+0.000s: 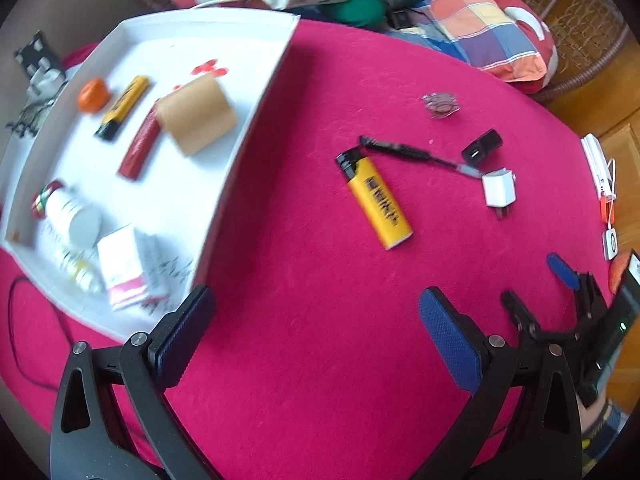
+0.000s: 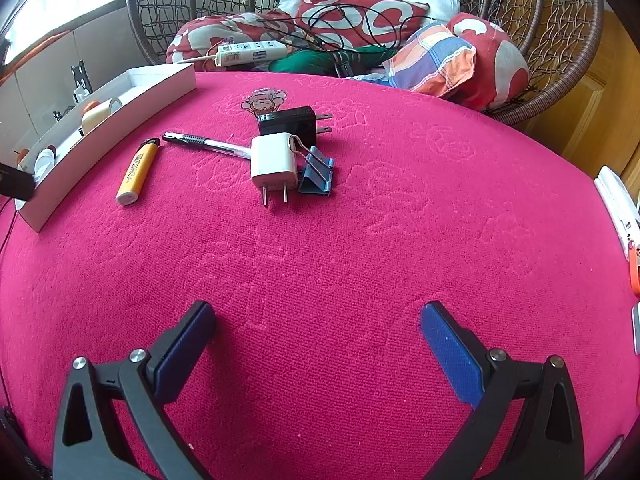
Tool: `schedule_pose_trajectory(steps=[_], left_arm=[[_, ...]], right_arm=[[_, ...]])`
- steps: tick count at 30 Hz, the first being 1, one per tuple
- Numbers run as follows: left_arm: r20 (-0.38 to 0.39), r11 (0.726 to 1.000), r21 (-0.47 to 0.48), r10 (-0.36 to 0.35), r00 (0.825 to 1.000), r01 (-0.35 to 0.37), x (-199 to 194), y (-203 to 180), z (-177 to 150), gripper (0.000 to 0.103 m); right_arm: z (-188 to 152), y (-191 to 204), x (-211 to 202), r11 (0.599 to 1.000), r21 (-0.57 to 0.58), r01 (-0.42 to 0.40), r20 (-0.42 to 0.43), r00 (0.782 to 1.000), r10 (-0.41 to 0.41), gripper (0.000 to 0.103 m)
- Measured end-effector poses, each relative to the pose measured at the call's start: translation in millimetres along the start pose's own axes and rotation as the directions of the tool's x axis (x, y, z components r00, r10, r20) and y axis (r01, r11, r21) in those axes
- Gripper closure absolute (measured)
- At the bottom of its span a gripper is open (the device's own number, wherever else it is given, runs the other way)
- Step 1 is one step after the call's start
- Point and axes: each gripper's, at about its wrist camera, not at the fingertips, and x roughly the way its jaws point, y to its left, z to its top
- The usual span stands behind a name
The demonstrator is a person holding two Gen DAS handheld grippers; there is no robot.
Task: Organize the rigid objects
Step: 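Lower the open left tool over the yellow lighter, then grasp the yellow lighter with the left tool while the right tool grasps the black charger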
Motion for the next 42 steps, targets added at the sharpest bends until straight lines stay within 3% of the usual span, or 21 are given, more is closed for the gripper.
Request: schedule_pose_trajectory(steps=[4,8,11,15,16,18,21,23,26,27,32,37,39,42], left_arm=[[0.091,1.000,0.010,-0.008,0.996,0.008,13,-19,19,0.000],[0.062,0.999,-0.012,0.044,0.997,-0.043,38,-32,41,0.000],[0.048,0.997,-0.015,0.071,0.996,-0.070,50,-42,50,0.000],[0.039,0.995,-0.002,0.103,0.994,-0.103,60,-48,53,0.001],[0.034,0.994,0.002,0.111,0.993,-0.111,62,-48,53,0.001],[0.021,0.993,0.006,0.116,0.993,-0.116,66,-48,52,0.024],[0.027,0.993,0.036,0.111,0.993,-0.112,67,-46,50,0.035],[0.039,0.993,0.060,0.097,0.995,-0.099,65,-44,50,0.041],[0.057,0.994,0.078,0.066,0.996,-0.070,62,-41,51,0.074],[0.052,0.996,0.079,0.045,0.998,-0.049,61,-40,51,0.079],[0.046,0.998,0.062,-0.012,0.999,0.009,49,-27,43,0.079],[0.056,0.999,0.026,-0.035,0.998,0.034,34,-11,37,0.079],[0.059,0.999,0.017,-0.043,0.997,0.042,30,-6,36,0.079],[0.063,0.999,0.023,-0.045,0.997,0.043,27,-4,35,0.079]], right_arm=[[3,-6,-40,0.998,0.048,-0.034,0.070,0.997,0.031,0.000],[19,-18,-92,0.998,0.065,-0.015,0.191,0.982,0.002,0.000],[39,-33,-129,0.996,0.092,-0.005,0.286,0.958,-0.021,0.000],[65,-50,-157,0.990,0.114,-0.082,0.343,0.938,0.038,0.000],[71,-52,-157,0.988,0.120,-0.099,0.332,0.942,0.054,0.000],[82,-53,-152,0.991,0.118,-0.063,0.298,0.954,0.025,0.000],[95,-47,-136,0.997,0.074,-0.007,0.268,0.963,-0.013,0.000],[98,-45,-129,0.996,0.050,-0.073,0.286,0.957,0.055,0.000],[105,-32,-111,0.992,-0.019,-0.125,0.281,0.952,0.125,0.000],[108,-27,-103,0.991,-0.038,-0.130,0.261,0.956,0.136,0.000],[127,-9,-37,0.994,-0.036,-0.104,0.068,0.992,0.107,0.000],[129,-2,9,0.997,-0.041,-0.072,-0.049,0.996,0.070,0.003],[131,1,22,0.996,-0.048,-0.074,-0.079,0.994,0.070,0.021],[134,5,38,0.994,-0.043,-0.104,-0.117,0.988,0.098,0.025]])
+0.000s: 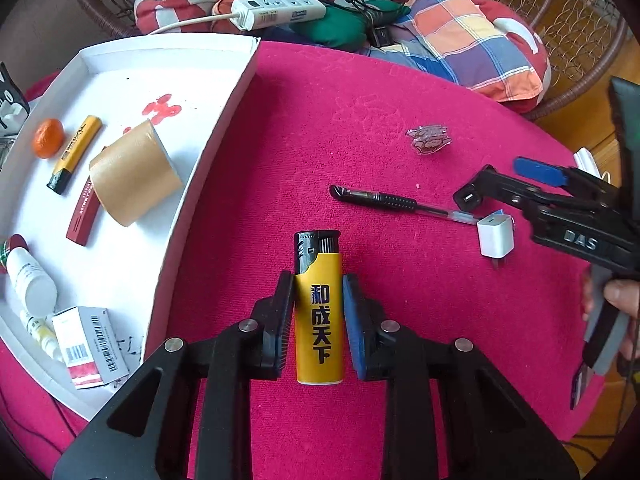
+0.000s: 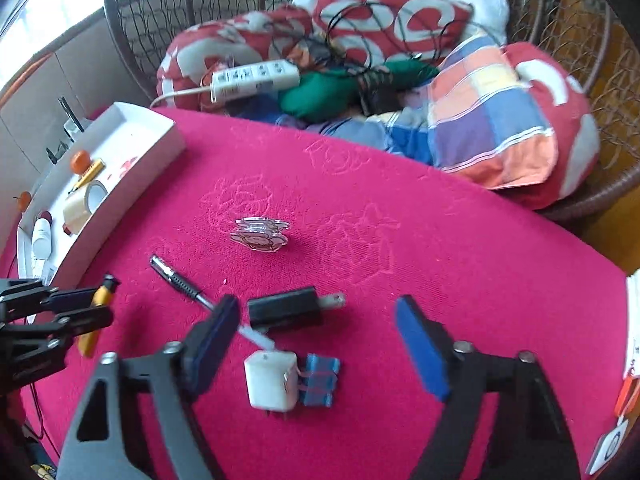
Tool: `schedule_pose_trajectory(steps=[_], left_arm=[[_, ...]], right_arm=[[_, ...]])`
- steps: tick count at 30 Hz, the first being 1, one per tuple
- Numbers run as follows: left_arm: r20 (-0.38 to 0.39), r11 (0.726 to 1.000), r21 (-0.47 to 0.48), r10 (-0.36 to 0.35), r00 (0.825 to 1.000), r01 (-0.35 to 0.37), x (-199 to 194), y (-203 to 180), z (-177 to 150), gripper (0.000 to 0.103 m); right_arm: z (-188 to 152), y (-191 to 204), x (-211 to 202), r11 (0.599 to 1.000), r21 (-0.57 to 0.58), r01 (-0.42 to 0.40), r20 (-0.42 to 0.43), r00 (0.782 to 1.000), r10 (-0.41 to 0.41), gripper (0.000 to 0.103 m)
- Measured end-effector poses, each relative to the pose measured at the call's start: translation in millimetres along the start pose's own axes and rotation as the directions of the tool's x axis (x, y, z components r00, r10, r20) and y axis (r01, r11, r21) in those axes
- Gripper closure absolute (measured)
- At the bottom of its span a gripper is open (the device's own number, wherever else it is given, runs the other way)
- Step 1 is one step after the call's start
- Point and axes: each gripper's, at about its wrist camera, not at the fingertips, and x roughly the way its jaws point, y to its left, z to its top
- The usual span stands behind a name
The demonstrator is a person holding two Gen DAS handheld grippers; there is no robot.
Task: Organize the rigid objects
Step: 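Grasp the yellow lighter with the left tool while the right tool grasps the black charger, then carry yellow lighter and black charger into the white tray and open both tools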
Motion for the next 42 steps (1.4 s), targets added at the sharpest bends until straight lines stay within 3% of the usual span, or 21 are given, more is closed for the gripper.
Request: schedule_pose_trajectory(steps=[4,6,12,18,23,27,31,37,42], left_arm=[[0.004,1.000,0.007,-0.002,1.000,0.002,-1,0,0,0.079],[0.007,1.000,0.004,0.002,1.000,-0.002,-3,1,0,0.079],[0.023,1.000,0.008,0.015,1.000,-0.015,-8,-1,3,0.079],[0.069,0.999,0.030,0.017,0.997,-0.019,-28,-9,6,0.079],[0.173,0.997,0.069,0.005,0.985,-0.017,-70,-22,13,0.079],[0.269,0.994,0.107,-0.012,0.963,-0.018,-117,-29,22,0.079],[0.376,0.990,0.138,-0.041,0.926,-0.012,-173,-33,30,0.079],[0.481,0.986,0.166,-0.048,0.875,-0.037,-233,-21,37,0.079],[0.509,0.986,0.158,-0.043,0.860,-0.044,-250,-3,35,0.079]], right_arm=[[2,12,17,0.998,-0.048,-0.031,-0.044,0.999,0.029,0.031],[3,16,25,0.998,-0.067,-0.013,-0.074,0.997,0.008,0.045],[3,12,24,0.999,-0.032,-0.027,-0.081,0.996,0.024,0.045],[6,2,-22,0.995,0.082,-0.063,0.045,0.997,0.060,0.045],[7,2,-90,0.984,0.143,-0.105,0.218,0.973,0.072,0.045],[6,11,-155,0.981,0.152,-0.121,0.375,0.925,0.056,0.045],[4,29,-226,0.979,0.154,-0.132,0.536,0.844,0.029,0.045],[6,58,-287,0.986,0.129,-0.101,0.675,0.738,-0.013,0.045],[10,74,-300,0.986,0.133,-0.099,0.703,0.711,-0.023,0.045]])
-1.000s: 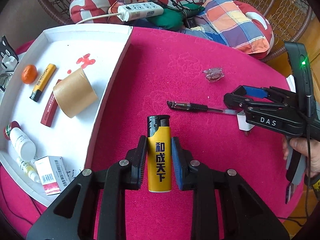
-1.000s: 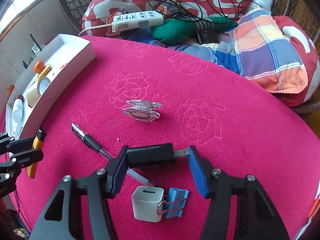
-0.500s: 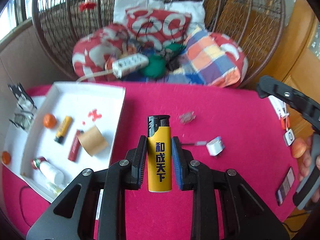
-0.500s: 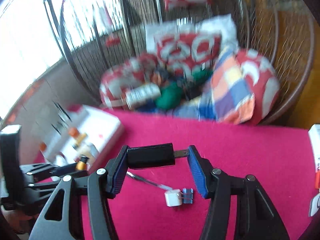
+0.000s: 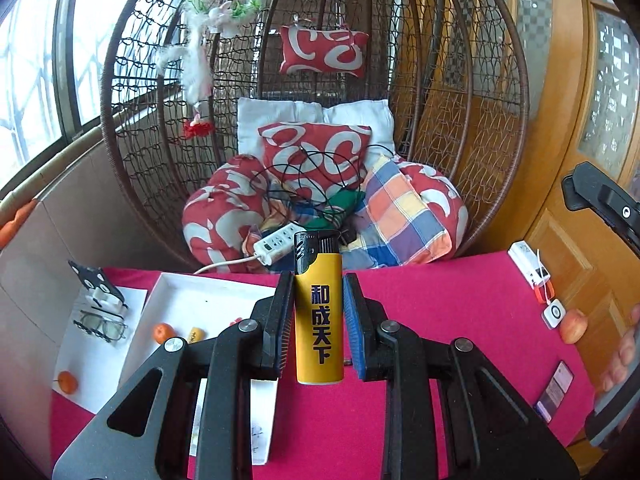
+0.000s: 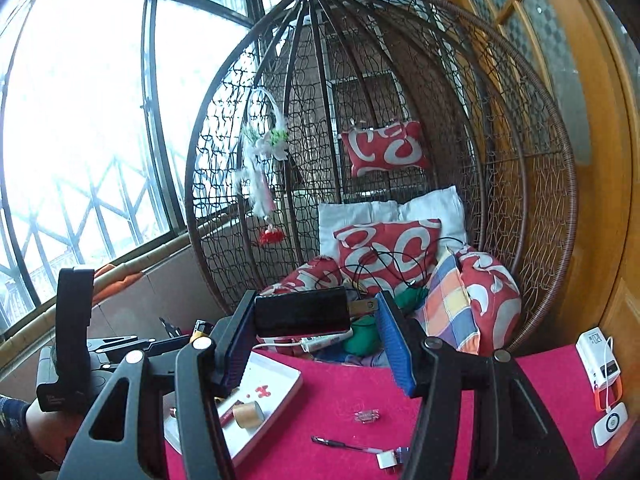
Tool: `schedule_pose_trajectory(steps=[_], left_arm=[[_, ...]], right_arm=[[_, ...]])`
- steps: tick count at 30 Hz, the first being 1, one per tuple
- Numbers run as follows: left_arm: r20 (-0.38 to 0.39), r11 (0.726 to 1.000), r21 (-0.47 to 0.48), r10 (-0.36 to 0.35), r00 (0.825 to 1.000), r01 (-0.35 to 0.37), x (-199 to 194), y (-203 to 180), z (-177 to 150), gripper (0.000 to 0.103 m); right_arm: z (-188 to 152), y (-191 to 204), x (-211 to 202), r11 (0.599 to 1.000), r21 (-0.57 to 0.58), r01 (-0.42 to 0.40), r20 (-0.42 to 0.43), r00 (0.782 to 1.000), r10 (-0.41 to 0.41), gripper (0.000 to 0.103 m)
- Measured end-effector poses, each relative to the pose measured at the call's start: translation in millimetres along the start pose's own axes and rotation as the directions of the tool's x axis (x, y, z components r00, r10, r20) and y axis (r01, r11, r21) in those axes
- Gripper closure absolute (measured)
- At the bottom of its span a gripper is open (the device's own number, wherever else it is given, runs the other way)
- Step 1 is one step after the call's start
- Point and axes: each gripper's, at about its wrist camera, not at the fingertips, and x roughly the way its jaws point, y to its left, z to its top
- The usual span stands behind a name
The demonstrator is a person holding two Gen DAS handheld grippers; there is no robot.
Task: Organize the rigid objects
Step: 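Carry yellow lighter and black charger into the white tray and open both tools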
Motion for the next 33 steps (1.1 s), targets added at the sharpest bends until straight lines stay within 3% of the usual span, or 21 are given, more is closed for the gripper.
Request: schedule_pose_trajectory(steps=[13,23,30,33], left_arm=[[-0.030,0.998,-0.056,0.038,0.999,-0.040,-14,57,-20,0.079],[-0.061,0.983,-0.152,0.098,0.993,-0.106,-18,131,-29,0.079],[-0.135,0.964,-0.210,0.135,0.982,-0.161,-7,187,-46,0.079],[-0.194,0.967,-0.193,0.130,0.972,-0.168,10,199,-59,0.079]], right_arm=[[-11,53,16,0.999,-0.018,-0.044,-0.046,0.998,0.043,0.045],[-22,94,45,0.994,-0.014,-0.109,-0.093,0.990,0.107,0.045],[-37,117,76,0.990,-0.004,-0.139,-0.157,0.978,0.137,0.045],[-50,125,94,0.989,0.005,-0.149,-0.203,0.968,0.146,0.045]])
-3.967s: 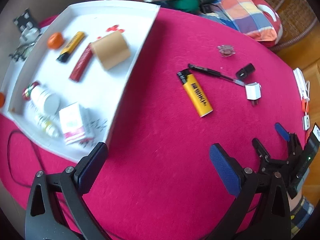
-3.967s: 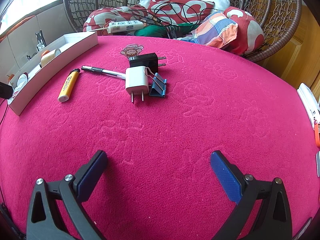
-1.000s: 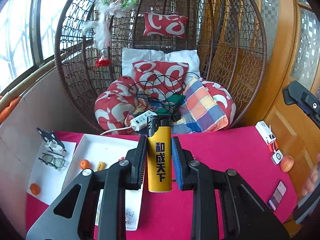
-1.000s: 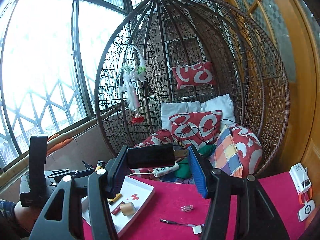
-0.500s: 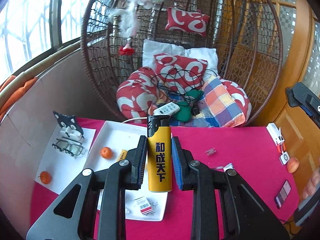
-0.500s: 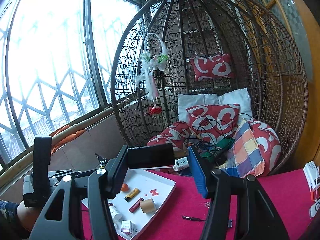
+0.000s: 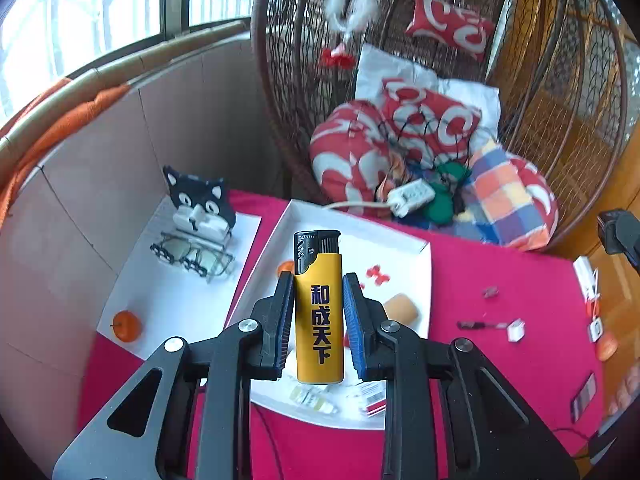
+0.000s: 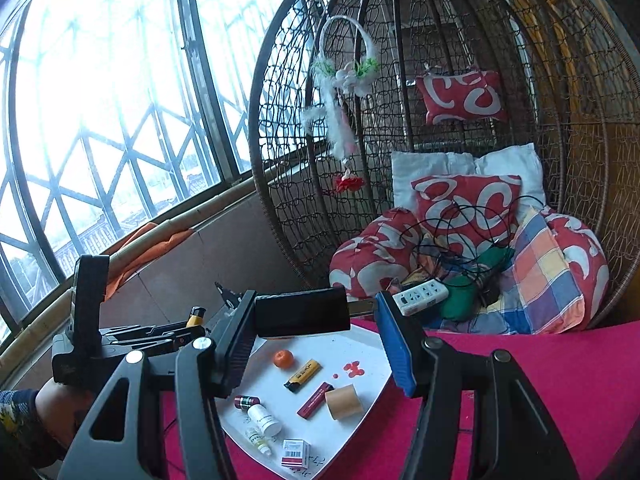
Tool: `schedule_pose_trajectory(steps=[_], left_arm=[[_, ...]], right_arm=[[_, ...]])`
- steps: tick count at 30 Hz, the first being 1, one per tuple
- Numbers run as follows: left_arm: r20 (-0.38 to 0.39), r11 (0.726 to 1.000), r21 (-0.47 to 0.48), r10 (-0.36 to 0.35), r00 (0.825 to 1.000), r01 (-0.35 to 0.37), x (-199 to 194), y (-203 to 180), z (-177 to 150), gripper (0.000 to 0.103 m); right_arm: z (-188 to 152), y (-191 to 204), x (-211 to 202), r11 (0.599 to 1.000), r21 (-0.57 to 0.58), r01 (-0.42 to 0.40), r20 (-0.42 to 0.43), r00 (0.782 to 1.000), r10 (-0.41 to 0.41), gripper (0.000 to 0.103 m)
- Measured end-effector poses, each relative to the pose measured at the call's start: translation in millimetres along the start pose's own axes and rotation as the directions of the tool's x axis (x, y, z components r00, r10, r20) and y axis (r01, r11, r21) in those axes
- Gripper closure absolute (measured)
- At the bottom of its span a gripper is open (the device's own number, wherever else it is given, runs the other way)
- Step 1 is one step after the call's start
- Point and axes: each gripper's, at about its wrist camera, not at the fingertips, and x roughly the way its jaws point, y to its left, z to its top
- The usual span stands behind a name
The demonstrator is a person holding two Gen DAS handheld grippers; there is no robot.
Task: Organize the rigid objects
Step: 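Carry yellow lighter and black charger into the white tray and open both tools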
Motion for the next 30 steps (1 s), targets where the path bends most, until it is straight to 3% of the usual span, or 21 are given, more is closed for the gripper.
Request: schedule_pose_trajectory(steps=[4,9,16,22,25,26,28,29,30], left_arm=[[-0.095,0.999,0.051,-0.013,0.995,0.018,37,4,-7,0.079],[-0.183,0.994,0.108,-0.013,0.983,0.033,82,3,-5,0.079],[-0.244,0.987,0.161,0.021,0.970,0.020,115,8,-8,0.079],[-0.238,0.985,0.172,0.034,0.971,0.008,120,11,-5,0.079],[-0.235,0.985,0.171,0.025,0.972,0.016,120,7,-5,0.079],[-0.235,0.985,0.168,0.012,0.972,0.028,119,6,-5,0.075],[-0.228,0.987,0.152,-0.007,0.974,0.043,116,3,-4,0.047],[-0.219,0.988,0.145,-0.013,0.976,0.046,114,2,-3,0.016],[-0.206,0.989,0.142,-0.012,0.978,0.042,112,1,-2,0.001]], right_arm=[[-20,7,41,1.000,0.013,-0.024,-0.098,0.995,0.025,0.045],[-49,21,97,1.000,-0.007,-0.022,-0.230,0.973,0.020,0.045],[-91,36,145,0.999,-0.045,0.010,-0.365,0.930,-0.026,0.045],[-113,42,159,0.996,-0.074,0.041,-0.422,0.904,-0.069,0.045],[-118,41,162,0.996,-0.076,0.052,-0.426,0.901,-0.079,0.045],[-118,42,162,0.995,-0.079,0.057,-0.423,0.902,-0.085,0.044],[-117,41,162,0.994,-0.087,0.071,-0.409,0.907,-0.100,0.044],[-117,41,162,0.994,-0.087,0.071,-0.405,0.909,-0.101,0.044],[-117,40,162,0.994,-0.086,0.067,-0.404,0.910,-0.097,0.034]])
